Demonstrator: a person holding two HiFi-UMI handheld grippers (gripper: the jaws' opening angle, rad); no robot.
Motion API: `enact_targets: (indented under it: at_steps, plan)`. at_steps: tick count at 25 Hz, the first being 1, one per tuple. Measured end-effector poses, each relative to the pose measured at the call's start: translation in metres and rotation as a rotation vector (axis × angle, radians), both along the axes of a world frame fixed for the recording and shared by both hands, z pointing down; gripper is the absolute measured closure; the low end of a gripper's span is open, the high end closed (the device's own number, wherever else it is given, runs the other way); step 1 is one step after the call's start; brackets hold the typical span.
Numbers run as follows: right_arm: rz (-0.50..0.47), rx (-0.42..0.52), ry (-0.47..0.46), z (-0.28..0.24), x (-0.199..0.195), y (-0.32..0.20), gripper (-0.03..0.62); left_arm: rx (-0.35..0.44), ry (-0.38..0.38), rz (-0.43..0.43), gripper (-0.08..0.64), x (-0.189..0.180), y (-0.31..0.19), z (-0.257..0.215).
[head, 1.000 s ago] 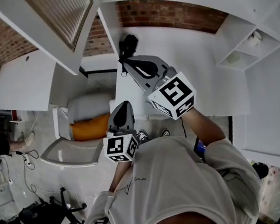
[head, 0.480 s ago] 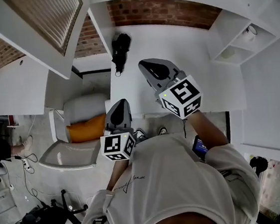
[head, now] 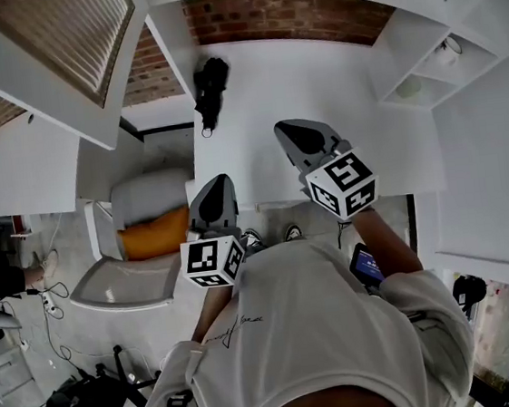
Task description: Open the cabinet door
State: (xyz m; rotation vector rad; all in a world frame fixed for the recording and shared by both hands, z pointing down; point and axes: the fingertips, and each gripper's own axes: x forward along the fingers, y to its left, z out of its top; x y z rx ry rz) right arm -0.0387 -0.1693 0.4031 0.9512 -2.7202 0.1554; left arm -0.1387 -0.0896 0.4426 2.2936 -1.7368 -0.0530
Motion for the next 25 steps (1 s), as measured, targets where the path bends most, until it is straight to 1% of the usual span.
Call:
enact_targets:
  at_steps: [6, 14, 16, 18, 20, 23, 25]
  plan:
    - [0.053, -0.077, 0.015, 0.029, 0.026, 0.006, 0.568, -0.013, -0.001, -0.005, 0.543, -0.001, 0.0, 0.004]
    - [0.087, -0.137, 0.042, 0.052, 0.051, 0.019, 0.568, -0.016, -0.004, -0.006, 0.543, 0.004, 0.0, 0.004]
    - [0.079, -0.143, 0.057, 0.055, 0.056, 0.024, 0.568, -0.015, -0.005, -0.002, 0.543, 0.006, 0.0, 0.003]
    - [0.047, -0.14, 0.071, 0.056, 0.057, 0.03, 0.568, -0.012, -0.008, 0.0, 0.543, 0.007, 0.0, 0.002]
    - [0.022, -0.143, 0.065, 0.056, 0.058, 0.035, 0.568, -0.014, -0.012, 0.002, 0.543, 0.009, 0.001, 0.003]
    - [0.03, -0.155, 0.052, 0.054, 0.065, 0.034, 0.568, -0.013, -0.011, 0.004, 0.544, 0.013, 0.001, 0.001]
    - [0.04, -0.143, 0.061, 0.048, 0.068, 0.03, 0.568, -0.002, -0.007, 0.005, 0.544, 0.014, -0.002, -0.005]
